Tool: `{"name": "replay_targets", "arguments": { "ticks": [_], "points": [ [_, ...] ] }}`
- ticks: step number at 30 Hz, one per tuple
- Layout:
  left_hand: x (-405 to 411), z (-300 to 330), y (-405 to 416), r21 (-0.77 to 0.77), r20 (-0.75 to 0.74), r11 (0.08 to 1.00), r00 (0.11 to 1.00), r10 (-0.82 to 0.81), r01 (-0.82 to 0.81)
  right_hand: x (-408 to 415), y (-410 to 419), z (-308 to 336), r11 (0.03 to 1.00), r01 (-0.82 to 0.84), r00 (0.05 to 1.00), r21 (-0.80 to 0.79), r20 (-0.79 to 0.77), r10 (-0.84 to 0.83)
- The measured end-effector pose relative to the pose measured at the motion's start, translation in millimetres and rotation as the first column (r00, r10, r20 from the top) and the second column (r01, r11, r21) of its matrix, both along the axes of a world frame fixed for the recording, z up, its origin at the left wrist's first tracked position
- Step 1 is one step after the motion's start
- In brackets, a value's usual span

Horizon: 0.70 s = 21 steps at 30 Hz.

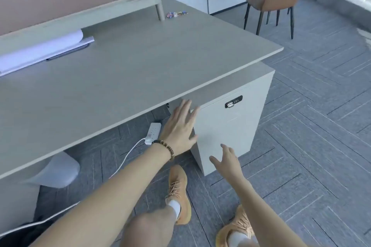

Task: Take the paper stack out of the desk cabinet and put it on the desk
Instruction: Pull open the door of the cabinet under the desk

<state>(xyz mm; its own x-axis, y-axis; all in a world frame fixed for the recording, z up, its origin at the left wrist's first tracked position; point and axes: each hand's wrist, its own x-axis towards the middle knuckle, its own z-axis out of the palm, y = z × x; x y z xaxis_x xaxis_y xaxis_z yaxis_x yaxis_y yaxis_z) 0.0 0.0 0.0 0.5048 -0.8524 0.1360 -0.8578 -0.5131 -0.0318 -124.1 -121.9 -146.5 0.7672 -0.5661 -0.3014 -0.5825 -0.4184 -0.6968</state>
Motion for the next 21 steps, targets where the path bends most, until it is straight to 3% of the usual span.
{"name": "replay_targets", "arguments": {
  "ticks": [7,13,21],
  "points": [
    [45.1,-19.9,-47.6,0.115,0.092,0.987,0.988,-0.123,0.112,46.8,6.0,-27.3,0.983,0.111,0.989,0.144,0.078,-0.123],
    [59.8,-29.4,-56.7,0.058,0.132,0.987,0.979,-0.157,0.151,79.9,20.5,-45.8,0.92,0.274,0.939,0.281,0.127,-0.318],
    [59.4,-33.1,-57.3,-0.021,0.114,0.987,0.981,-0.156,0.159,114.5,16.2,-45.9,0.867,0.46,0.859,0.188,0.153,-0.489]
  ]
}}
